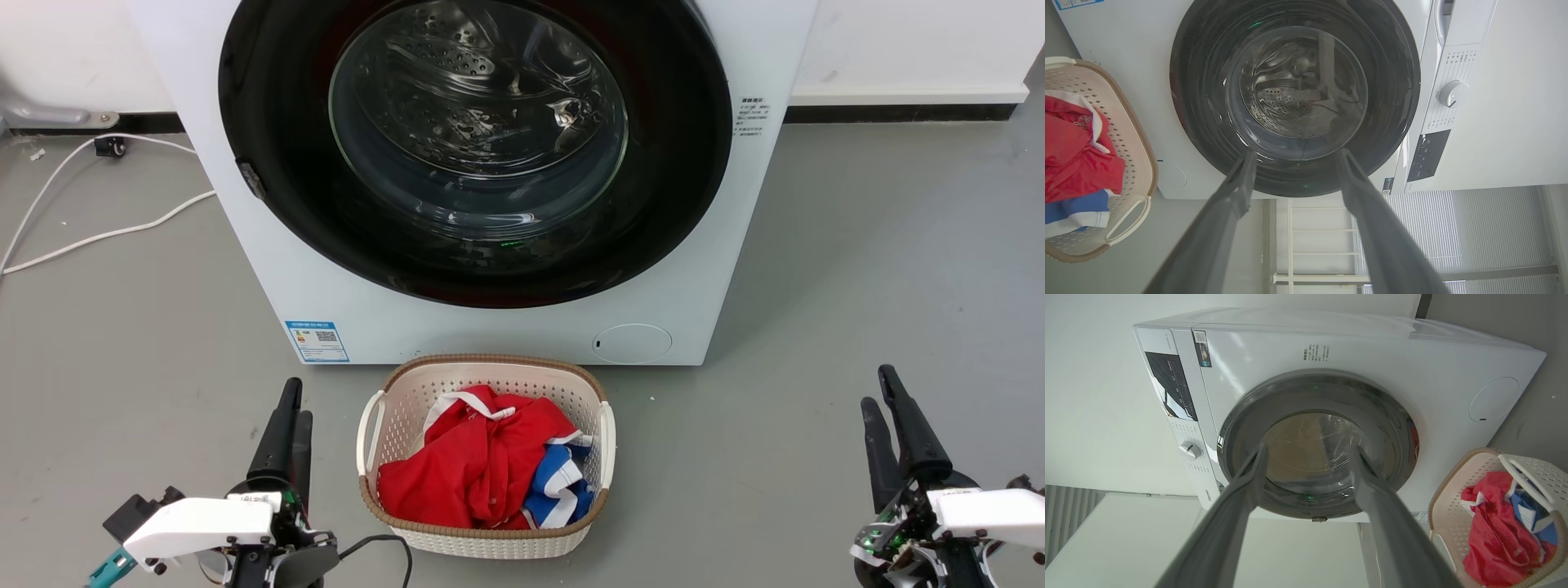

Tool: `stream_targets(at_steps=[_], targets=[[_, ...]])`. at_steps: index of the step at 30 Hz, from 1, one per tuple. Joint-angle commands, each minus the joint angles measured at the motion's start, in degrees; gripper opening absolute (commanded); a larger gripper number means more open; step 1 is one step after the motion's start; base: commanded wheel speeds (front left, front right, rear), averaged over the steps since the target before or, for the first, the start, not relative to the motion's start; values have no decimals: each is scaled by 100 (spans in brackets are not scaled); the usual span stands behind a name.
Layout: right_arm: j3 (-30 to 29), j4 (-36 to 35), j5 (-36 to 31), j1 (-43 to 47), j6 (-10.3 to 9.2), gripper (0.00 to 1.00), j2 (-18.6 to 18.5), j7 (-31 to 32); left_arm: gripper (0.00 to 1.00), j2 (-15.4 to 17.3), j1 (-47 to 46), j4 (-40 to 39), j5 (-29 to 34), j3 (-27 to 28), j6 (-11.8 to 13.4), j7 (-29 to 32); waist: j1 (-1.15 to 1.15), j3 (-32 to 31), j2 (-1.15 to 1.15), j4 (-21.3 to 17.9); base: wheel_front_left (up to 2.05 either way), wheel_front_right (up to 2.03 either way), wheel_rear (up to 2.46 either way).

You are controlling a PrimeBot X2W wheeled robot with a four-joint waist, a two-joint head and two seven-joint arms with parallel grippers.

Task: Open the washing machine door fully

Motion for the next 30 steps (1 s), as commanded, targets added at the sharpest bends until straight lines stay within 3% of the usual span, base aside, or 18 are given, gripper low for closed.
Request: stream_targets(at_steps=[1,8,30], targets=[[34,-165,-152,-58,4,100,-72,-75,100,23,-102,-167,149,-34,-8,-71,0,1,0,2,0,0,0],[125,-283,-722,-32,5,100,-171,-238,100,22,-109,-294,841,-122,-9,-216,0,1,0,4,0,0,0],[182,-753,-3768,99,8,100,-258,-460,100,18,-76,-558,3350,-437,181,-677,0,-5,0,8,0,0,0]])
